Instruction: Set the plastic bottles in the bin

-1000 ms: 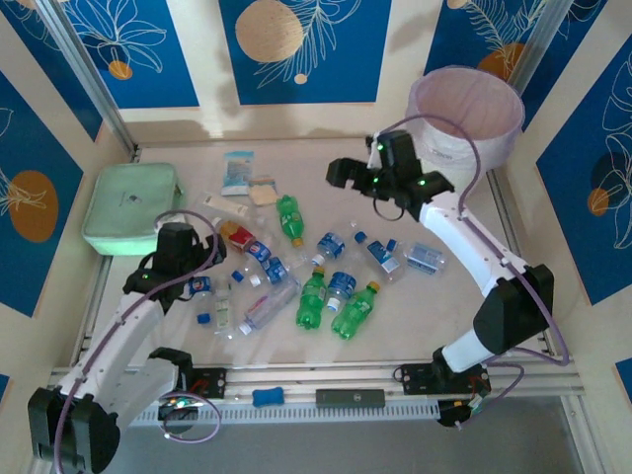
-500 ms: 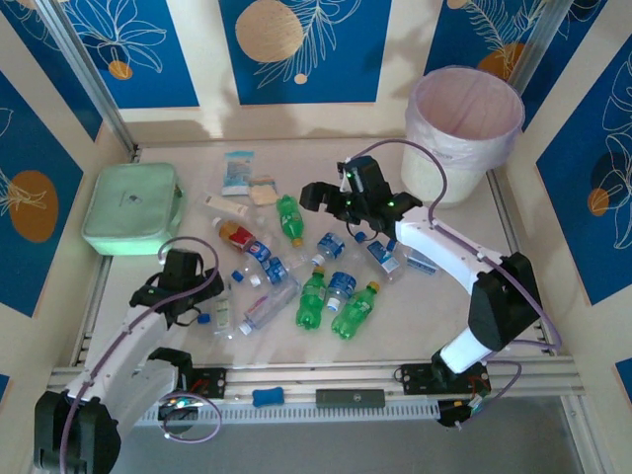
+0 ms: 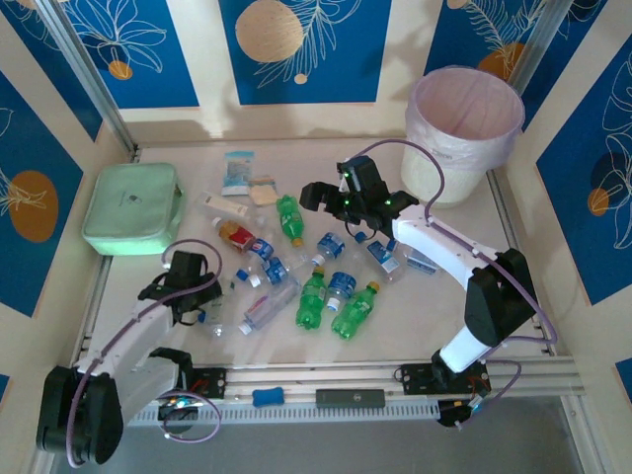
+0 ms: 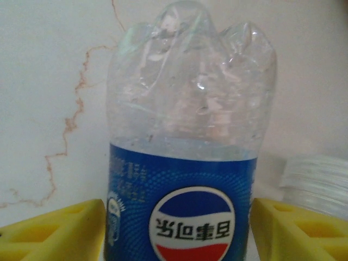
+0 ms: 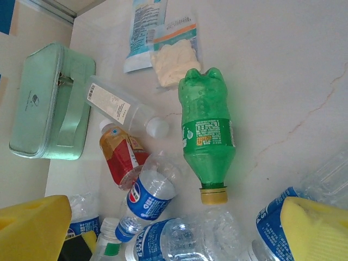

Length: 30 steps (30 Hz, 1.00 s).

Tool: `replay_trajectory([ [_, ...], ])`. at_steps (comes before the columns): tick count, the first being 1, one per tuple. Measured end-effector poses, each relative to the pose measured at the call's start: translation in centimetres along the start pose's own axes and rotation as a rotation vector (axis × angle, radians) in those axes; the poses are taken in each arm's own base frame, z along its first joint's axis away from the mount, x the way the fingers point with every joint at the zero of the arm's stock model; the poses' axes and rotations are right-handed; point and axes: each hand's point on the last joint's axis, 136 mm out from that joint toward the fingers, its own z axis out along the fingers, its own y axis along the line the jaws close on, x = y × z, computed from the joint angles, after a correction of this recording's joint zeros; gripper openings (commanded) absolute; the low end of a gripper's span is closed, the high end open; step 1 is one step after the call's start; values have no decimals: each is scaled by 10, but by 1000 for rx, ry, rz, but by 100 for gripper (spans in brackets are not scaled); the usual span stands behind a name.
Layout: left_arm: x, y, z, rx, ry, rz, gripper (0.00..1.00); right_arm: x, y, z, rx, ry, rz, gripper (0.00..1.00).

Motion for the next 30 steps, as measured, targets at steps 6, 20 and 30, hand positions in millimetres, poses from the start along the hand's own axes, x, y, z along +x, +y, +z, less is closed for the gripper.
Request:
replay_trajectory([
  [6, -3, -3, 7, -10, 14, -3, 67, 0, -1, 0, 13, -6, -3, 99],
  [20, -5, -4, 4, 2, 4, 3, 40, -3, -6, 0, 38, -25, -7, 99],
  [30, -88, -83, -69, 382, -276, 66, 37, -12, 12, -3, -102, -17, -11, 99],
])
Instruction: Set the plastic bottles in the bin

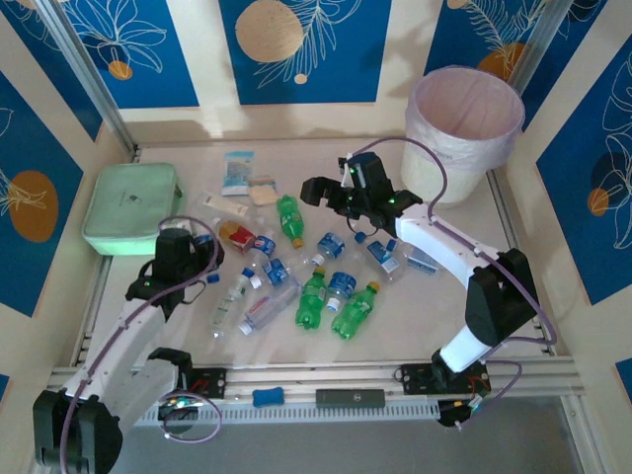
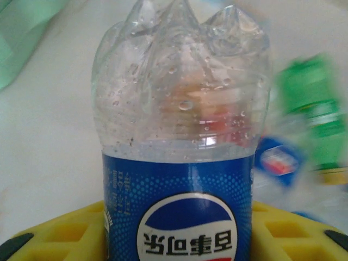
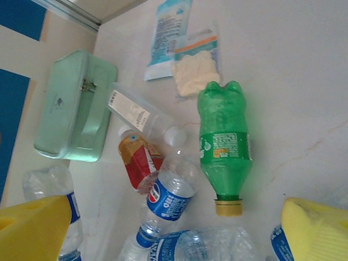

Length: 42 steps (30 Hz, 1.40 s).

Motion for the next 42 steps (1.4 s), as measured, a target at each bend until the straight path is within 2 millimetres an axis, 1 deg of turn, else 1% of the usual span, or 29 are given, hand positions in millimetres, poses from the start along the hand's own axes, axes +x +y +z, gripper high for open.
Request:
replay_trajectory([
  [3, -30, -46, -1, 195, -56, 17, 36, -3, 13, -2, -60, -2, -19, 100],
  [4, -37, -59, 0, 250, -65, 24, 35, -4, 18, -3, -83, -3, -25, 100],
  [6, -43, -85, 2, 359, -70, 44, 35, -4, 27, -6, -125, -6, -39, 100],
  [8, -45, -108, 4, 451, -64, 69, 35, -4, 35, -8, -160, -7, -49, 100],
  [10, -42, -132, 5, 541, -47, 99, 34, -5, 42, -10, -194, -10, -60, 99],
  [13, -38, -159, 5, 636, -26, 133, 34, -4, 54, -11, -237, -8, -77, 99],
  [16, -34, -180, 5, 706, -13, 160, 34, -2, 64, -12, -275, -8, -92, 98],
  [19, -28, -194, 4, 750, 4, 178, 34, -1, 70, -13, -293, -10, -99, 97],
  [23, -15, -211, 1, 795, 41, 205, 34, -1, 74, -13, -310, -10, -102, 94],
  [27, -7, -222, -4, 825, 56, 228, 34, 1, 73, -13, -315, -5, -96, 86],
  [32, -3, -223, -5, 825, 72, 230, 35, 2, 74, -12, -323, -1, -91, 76],
  [34, -1, -223, -4, 826, 78, 231, 35, 3, 75, -12, -325, 2, -88, 71],
  [38, 4, -224, -1, 825, 94, 233, 36, 5, 73, -11, -323, 5, -83, 65],
  [42, 6, -225, 0, 825, 103, 233, 40, 6, 72, -10, -321, 9, -82, 56],
])
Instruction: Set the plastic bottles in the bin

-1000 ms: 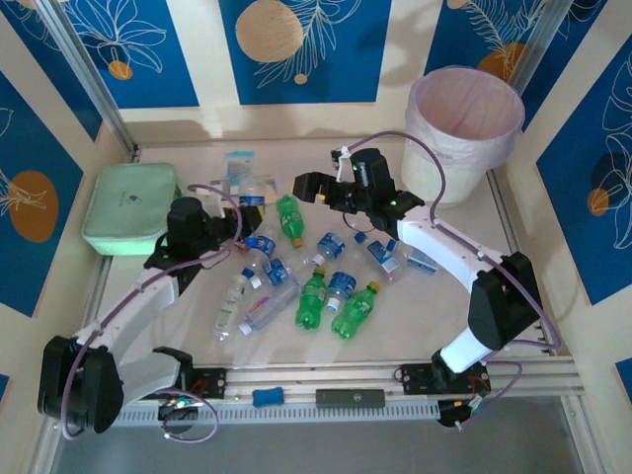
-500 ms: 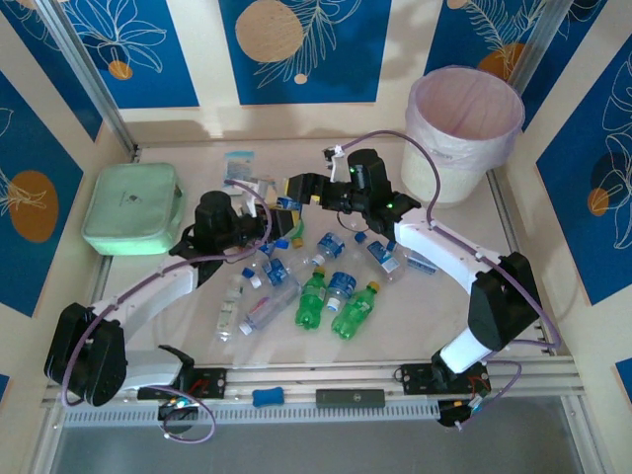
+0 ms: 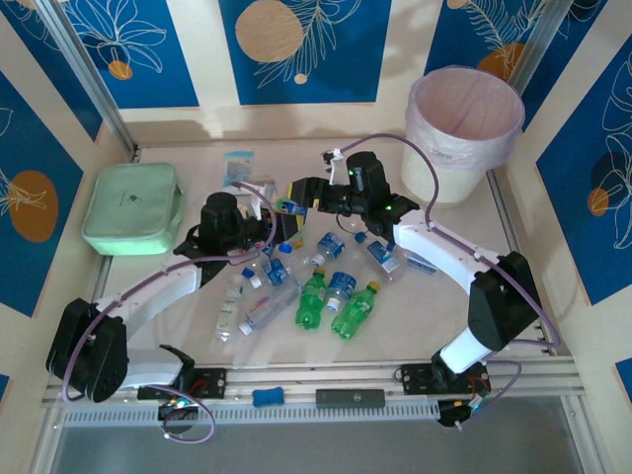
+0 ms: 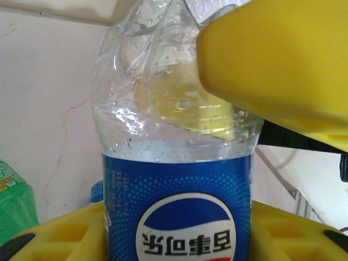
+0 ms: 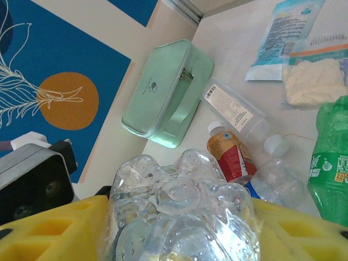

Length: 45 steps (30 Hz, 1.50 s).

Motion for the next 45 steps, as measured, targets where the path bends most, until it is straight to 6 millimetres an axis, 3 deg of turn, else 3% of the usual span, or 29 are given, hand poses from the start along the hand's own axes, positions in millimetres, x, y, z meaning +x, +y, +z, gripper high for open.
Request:
replay_trajectory([
  [2, 0, 0, 0, 0, 0, 0, 47, 0, 1, 0, -3, 2, -1, 52],
  [4, 0, 0, 0, -1, 1, -2, 70, 1, 1, 0, -4, 4, -3, 51],
  [8, 0, 0, 0, -6, -2, 11, 98, -1, -5, -1, 13, -4, -2, 51],
  [9, -1, 1, 1, -14, -5, 8, 100, -1, -9, -2, 25, -3, 2, 51],
  [13, -5, 12, -1, -76, -30, 3, 100, -10, -36, -11, 111, -22, 15, 51],
  [16, -15, 26, -8, -165, -82, 3, 100, -26, -63, -30, 191, -60, 31, 50],
  [22, -24, 67, -31, -418, -161, -40, 100, -79, -96, -98, 342, -226, 35, 49],
  [27, -14, 92, -35, -519, -146, -93, 100, -147, -84, -171, 396, -443, -32, 49],
  [35, -9, 95, -30, -514, -129, -110, 100, -227, -52, -259, 495, -703, -205, 47],
  [40, -9, 95, -29, -509, -123, -99, 100, -273, -36, -293, 616, -830, -350, 47],
  [45, -7, 93, -28, -499, -108, -84, 100, -307, -57, -306, 802, -875, -464, 47],
])
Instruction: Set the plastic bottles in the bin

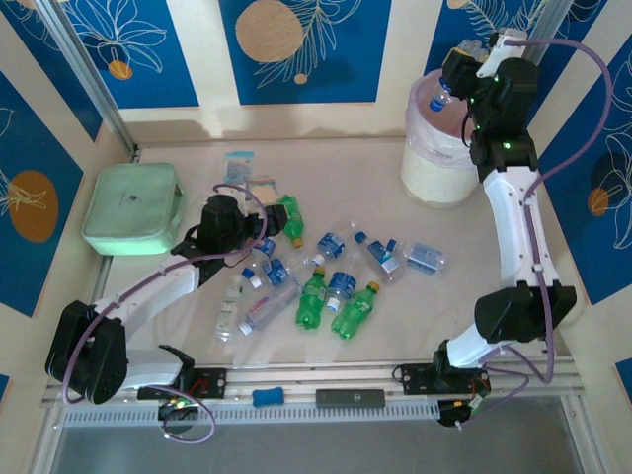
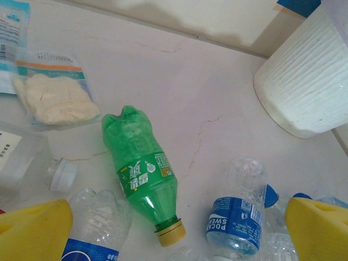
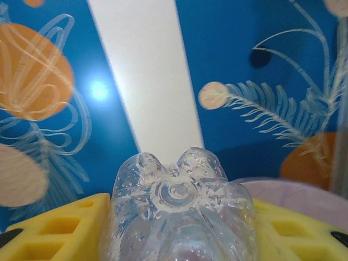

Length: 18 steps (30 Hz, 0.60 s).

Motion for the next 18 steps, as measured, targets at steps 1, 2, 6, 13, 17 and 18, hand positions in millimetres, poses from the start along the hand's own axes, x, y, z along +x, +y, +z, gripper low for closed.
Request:
replay_trajectory([
  [1, 0, 0, 0, 1, 1, 3, 100, 2, -5, 6, 25, 2, -21, 47],
  [2, 1, 0, 0, 1, 5, 3, 100, 6, -13, 16, 54, 11, -47, 48],
  [6, 2, 0, -2, 2, 11, 4, 100, 35, -40, 47, 137, 96, -98, 48],
  [13, 4, 1, -2, -3, 22, 26, 100, 111, -72, 77, 206, 326, -92, 55],
  [17, 6, 1, -3, -6, 34, 41, 100, 143, -83, 85, 236, 430, -64, 65],
  [18, 6, 1, -4, -7, 35, 47, 100, 147, -85, 87, 239, 447, -55, 69],
])
